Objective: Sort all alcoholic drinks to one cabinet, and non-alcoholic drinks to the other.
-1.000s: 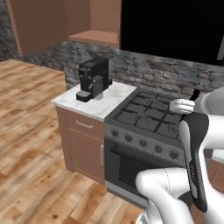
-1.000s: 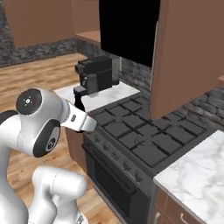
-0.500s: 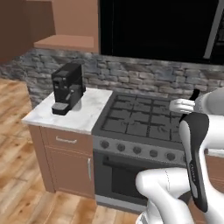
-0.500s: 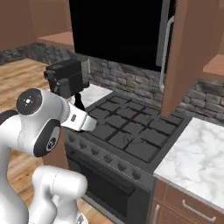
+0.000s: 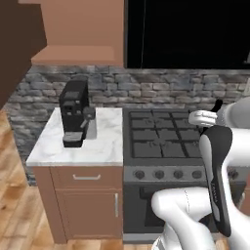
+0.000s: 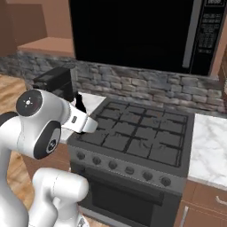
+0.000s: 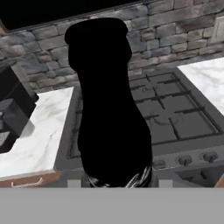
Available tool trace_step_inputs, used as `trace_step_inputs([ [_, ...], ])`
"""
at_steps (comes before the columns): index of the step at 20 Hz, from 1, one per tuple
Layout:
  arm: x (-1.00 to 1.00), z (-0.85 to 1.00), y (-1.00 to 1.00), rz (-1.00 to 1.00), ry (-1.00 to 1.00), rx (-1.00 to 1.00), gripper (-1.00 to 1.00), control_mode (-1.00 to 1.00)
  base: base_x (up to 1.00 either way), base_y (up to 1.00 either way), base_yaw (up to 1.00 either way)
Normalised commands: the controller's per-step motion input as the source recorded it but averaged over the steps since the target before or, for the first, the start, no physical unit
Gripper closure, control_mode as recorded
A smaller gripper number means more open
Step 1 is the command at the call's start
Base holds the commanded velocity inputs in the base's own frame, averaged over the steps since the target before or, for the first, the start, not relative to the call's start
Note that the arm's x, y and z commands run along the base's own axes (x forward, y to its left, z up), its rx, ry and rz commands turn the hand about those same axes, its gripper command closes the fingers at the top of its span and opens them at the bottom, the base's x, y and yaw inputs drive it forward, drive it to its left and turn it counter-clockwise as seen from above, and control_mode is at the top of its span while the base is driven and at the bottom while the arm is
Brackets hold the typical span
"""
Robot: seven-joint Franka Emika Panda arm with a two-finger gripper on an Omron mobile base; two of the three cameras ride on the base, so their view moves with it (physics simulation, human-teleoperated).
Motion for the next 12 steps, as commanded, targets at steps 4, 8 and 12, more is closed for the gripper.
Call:
trace_step_inputs([
  [4, 0.0, 0.0, 0.0, 0.0, 0.0, 0.0, 1.0, 1.0, 0.4, 0.75, -0.42],
  [8, 0.0, 0.0, 0.0, 0.0, 0.0, 0.0, 1.0, 1.0, 0.41, 0.67, -0.36],
  [12, 0.0, 0.0, 0.0, 0.0, 0.0, 0.0, 1.0, 1.0, 0.39, 0.54, -0.22],
])
